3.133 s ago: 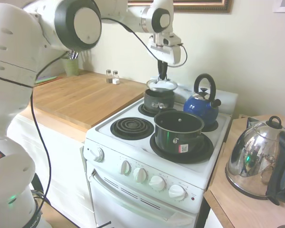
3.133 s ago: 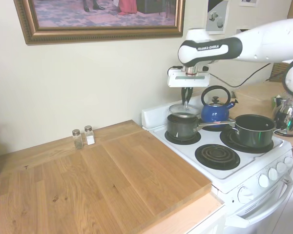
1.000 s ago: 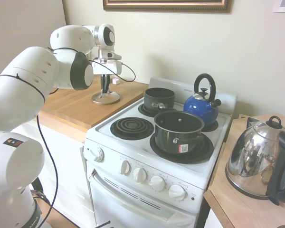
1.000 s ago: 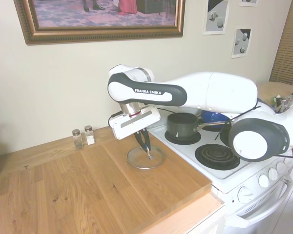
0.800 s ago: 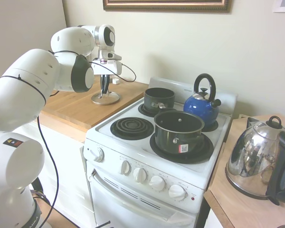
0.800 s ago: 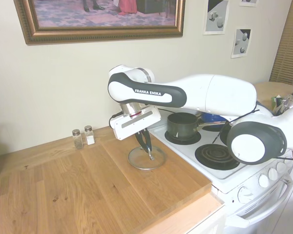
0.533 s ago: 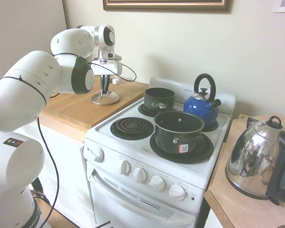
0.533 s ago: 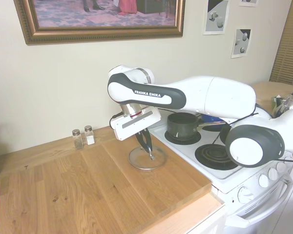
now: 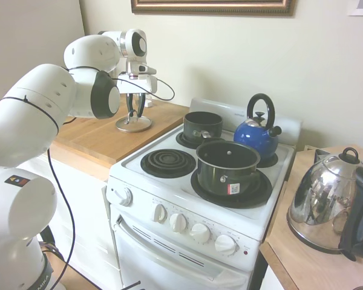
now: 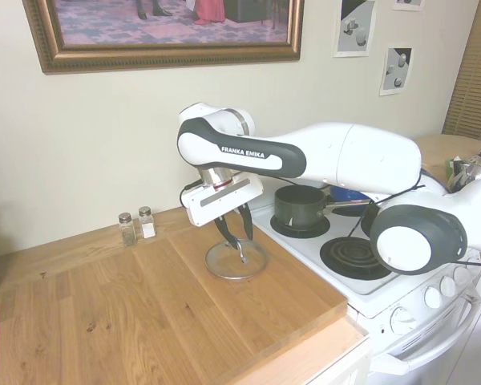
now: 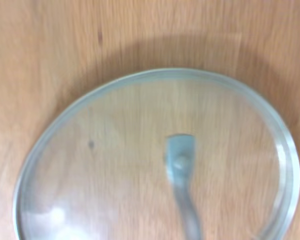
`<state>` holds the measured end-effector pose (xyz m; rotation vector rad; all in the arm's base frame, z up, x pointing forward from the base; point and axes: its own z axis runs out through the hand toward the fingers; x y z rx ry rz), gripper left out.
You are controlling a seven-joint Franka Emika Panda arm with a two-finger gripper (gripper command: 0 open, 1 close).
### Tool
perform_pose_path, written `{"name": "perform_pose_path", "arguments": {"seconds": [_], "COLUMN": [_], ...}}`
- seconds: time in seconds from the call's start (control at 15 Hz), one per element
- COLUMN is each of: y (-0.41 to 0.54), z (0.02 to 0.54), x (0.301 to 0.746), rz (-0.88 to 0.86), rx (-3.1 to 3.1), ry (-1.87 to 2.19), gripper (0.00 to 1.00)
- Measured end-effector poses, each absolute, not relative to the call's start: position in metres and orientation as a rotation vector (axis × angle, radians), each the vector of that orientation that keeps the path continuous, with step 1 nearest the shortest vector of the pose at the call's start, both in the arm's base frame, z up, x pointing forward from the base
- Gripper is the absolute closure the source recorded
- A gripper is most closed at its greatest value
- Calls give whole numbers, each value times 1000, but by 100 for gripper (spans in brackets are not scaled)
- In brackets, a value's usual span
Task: Uncover the lid of the pot
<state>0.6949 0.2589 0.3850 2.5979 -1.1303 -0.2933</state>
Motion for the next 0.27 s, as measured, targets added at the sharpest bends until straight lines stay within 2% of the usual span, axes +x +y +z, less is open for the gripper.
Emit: {"name": "perform_pose_path", "arguments": {"seconds": [0.27], "y": [264], "z": [418], "x": [690], "rz": [-246], "rx": [2635], "ry": [-1135], "gripper": [0]}}
